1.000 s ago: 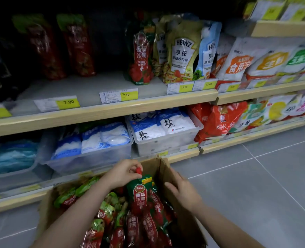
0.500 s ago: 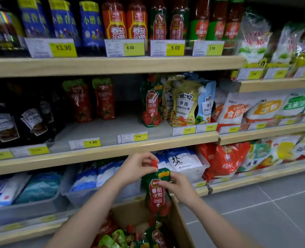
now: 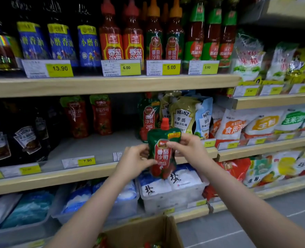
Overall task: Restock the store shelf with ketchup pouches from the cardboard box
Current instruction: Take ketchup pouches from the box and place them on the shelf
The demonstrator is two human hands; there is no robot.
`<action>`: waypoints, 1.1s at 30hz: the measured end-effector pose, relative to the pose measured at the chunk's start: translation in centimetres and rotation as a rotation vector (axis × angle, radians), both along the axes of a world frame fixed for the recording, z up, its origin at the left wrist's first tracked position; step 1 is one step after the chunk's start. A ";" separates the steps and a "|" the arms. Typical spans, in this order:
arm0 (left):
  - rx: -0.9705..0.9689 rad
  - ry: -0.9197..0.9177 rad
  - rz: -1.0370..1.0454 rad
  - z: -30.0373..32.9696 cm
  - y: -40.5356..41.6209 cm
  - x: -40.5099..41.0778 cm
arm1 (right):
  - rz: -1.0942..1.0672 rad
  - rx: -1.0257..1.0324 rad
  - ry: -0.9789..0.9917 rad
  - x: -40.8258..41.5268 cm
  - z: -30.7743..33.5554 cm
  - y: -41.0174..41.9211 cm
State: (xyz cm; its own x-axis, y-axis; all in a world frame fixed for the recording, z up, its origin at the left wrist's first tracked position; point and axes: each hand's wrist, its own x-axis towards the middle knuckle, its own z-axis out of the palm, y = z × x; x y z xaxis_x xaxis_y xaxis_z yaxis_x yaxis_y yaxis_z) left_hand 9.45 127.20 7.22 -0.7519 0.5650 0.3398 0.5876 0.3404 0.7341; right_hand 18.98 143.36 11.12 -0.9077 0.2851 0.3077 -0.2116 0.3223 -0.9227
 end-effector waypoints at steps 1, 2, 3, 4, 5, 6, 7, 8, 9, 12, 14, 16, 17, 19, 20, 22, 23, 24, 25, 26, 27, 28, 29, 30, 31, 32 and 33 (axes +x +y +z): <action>0.043 0.047 0.015 1.3 0.4 -0.4 | 0.002 0.016 0.034 -0.4 1.4 0.3; 0.084 0.087 0.033 2.6 0.7 -1.0 | 0.005 0.019 0.071 -0.9 2.7 0.6; 0.120 0.124 0.048 3.7 1.0 -1.5 | 0.005 0.021 0.108 -1.5 3.7 0.8; 0.144 0.158 0.061 4.6 1.3 -2.2 | 0.001 0.035 0.142 -2.3 4.5 1.0; 0.153 0.186 0.071 5.2 1.5 -2.9 | 0.000 0.055 0.165 -3.0 5.1 1.1; 0.154 0.205 0.082 5.5 1.6 -3.5 | 0.007 0.072 0.180 -3.5 5.4 1.0; 0.153 0.208 0.092 5.5 1.7 -4.2 | 0.020 0.079 0.190 -4.2 5.5 0.9; 0.154 0.199 0.102 5.2 1.8 -4.9 | 0.032 0.077 0.195 -5.0 5.2 0.9; 0.153 0.186 0.110 4.8 2.0 -5.5 | 0.038 0.066 0.190 -5.6 4.8 0.9; 0.130 0.141 0.125 2.8 2.4 -6.8 | 0.030 0.045 0.116 -7.5 3.1 1.2; 0.111 0.101 0.134 1.6 2.8 -7.3 | 0.014 0.049 0.070 -8.5 2.1 1.5; 0.137 0.045 0.166 1.0 3.3 -7.7 | -0.046 0.072 0.049 -9.4 1.4 1.7; 0.164 0.024 0.190 0.8 3.5 -7.9 | -0.104 0.110 0.053 -9.9 1.2 1.7; 0.207 0.000 0.230 0.4 3.9 -8.2 | -0.214 0.190 0.069 -10.8 0.9 1.7; 0.207 0.000 0.226 0.2 3.9 -8.3 | -0.235 0.189 0.077 -11.0 0.6 1.6; 0.144 0.037 0.159 -0.1 3.6 -8.4 | -0.233 0.177 0.082 -11.1 0.0 1.5; 0.086 0.067 0.107 -0.2 3.2 -8.4 | -0.226 0.188 0.081 -10.8 -0.4 1.5; 0.018 0.100 0.055 -0.3 2.8 -8.4 | -0.211 0.211 0.078 -10.4 -0.9 1.5; -0.053 0.140 0.010 -0.3 2.4 -8.5 | -0.188 0.252 0.074 -9.9 -1.5 1.5; -0.127 0.181 -0.022 -0.4 2.0 -8.6 | -0.165 0.320 0.056 -9.3 -2.0 1.6; -0.201 0.214 -0.043 -0.3 1.7 -8.6 | -0.148 0.419 0.021 -8.7 -2.4 1.8; -0.269 0.236 -0.050 -0.2 1.3 -8.6 | -0.140 0.542 -0.023 -8.2 -2.7 1.8; -0.329 0.254 -0.046 -0.1 1.1 -8.6 | -0.137 0.654 -0.074 -7.9 -3.0 1.9; -0.379 0.268 -0.038 0.0 0.9 -8.7 | -0.137 0.731 -0.130 -7.7 -3.1 1.9; -0.421 0.283 -0.033 0.2 0.8 -8.7 | -0.138 0.770 -0.180 -7.6 -3.1 1.8; -0.457 0.301 -0.031 0.4 0.8 -8.8 | -0.138 0.786 -0.211 -7.7 -3.0 1.7; -0.484 0.321 -0.033 0.7 0.9 -8.8 | -0.137 0.791 -0.222 -7.9 -2.9 1.7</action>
State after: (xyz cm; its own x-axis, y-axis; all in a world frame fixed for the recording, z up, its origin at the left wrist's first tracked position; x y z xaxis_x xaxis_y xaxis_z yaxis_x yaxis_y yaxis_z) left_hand 0.62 128.10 7.88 -0.6330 0.7343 0.2451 0.7712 0.5703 0.2829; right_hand 11.10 145.03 8.25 -0.9439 0.1724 0.2818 0.0369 0.9027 -0.4286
